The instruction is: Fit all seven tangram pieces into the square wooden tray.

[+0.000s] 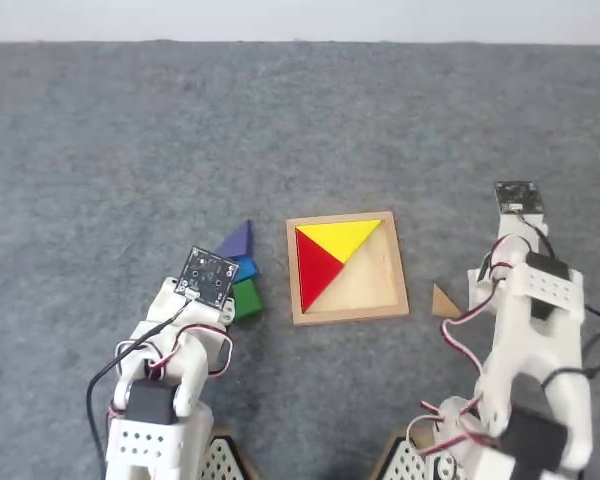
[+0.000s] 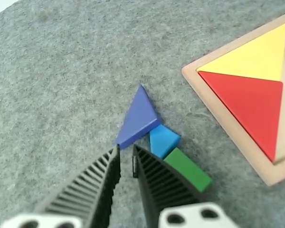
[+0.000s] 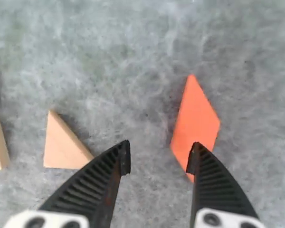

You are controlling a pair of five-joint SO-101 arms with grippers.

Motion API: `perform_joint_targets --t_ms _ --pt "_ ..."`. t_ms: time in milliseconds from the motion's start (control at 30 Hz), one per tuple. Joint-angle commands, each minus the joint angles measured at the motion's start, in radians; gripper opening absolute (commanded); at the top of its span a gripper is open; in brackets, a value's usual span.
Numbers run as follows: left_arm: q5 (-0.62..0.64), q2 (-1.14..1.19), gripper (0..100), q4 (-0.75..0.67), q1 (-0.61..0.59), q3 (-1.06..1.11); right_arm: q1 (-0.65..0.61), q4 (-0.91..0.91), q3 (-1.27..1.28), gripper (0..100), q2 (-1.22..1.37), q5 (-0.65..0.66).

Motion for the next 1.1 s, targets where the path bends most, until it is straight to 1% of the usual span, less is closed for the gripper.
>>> perform_joint_targets --t_ms 0,100,200,367,467,800,933,1067 --pt "0.008 -0.014 5 0.006 -0.003 -0.008 -0.001 -0.042 -0.066 20.5 0.09 -0.002" --pt "0.008 -0.014 5 0.006 -0.003 -0.008 0.015 -0.048 -0.103 20.4 0.174 0.003" --pt "0.008 -0.014 5 0.006 -0.003 -0.008 0.068 -0.05 -0.153 20.4 0.254 0.006" --pt "0.008 -0.014 5 0.006 -0.003 -0.008 0.162 -0.064 -0.212 20.4 0.346 0.072" --pt "0.008 -0.014 5 0.006 -0.003 -0.008 0.183 -0.059 -0.23 20.4 0.36 0.081" --pt "0.008 -0.014 5 0.006 -0.003 -0.008 0.197 -0.054 -0.23 20.4 0.354 0.077" --pt "0.008 -0.014 5 0.006 -0.003 -0.008 0.26 -0.056 -0.255 20.4 0.354 0.044" --pt "0.008 -0.014 5 0.006 -0.003 -0.008 0.334 -0.028 -0.285 20.4 0.354 0.043"
